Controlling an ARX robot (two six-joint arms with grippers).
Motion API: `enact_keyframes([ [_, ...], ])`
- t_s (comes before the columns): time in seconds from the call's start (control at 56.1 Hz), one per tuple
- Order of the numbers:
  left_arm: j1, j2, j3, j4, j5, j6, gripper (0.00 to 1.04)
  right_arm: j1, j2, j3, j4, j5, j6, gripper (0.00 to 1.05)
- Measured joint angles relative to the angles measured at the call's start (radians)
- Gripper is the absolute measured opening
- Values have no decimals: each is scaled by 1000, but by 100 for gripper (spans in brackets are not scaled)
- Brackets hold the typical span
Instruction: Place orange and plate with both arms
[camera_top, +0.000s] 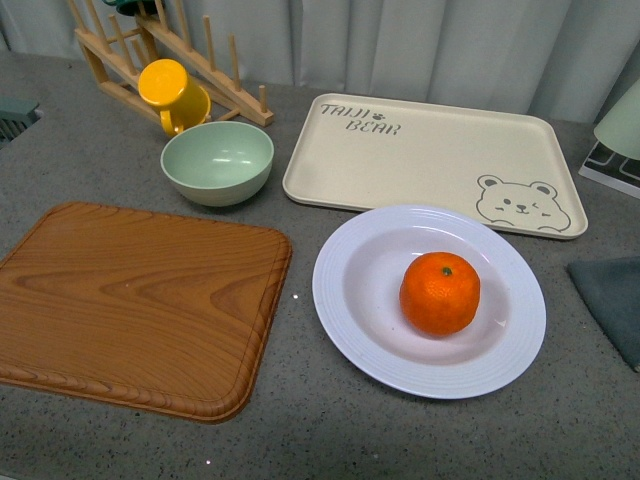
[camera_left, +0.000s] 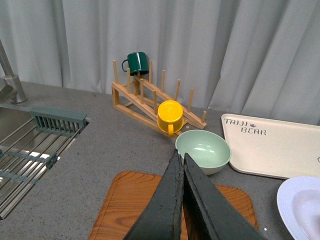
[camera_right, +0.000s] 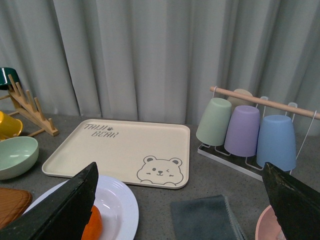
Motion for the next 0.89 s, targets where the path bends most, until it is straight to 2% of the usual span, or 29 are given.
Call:
enact_keyframes([
  [0.642,0,-221,0,-220,0,0,4,0,0,0,0,0,0,96],
  [0.714,0,-348,0,-377,2,0,4,0,0,0,0,0,0,96],
  [0.892,0,-388,0,-393,2,0,4,0,0,0,0,0,0,96],
])
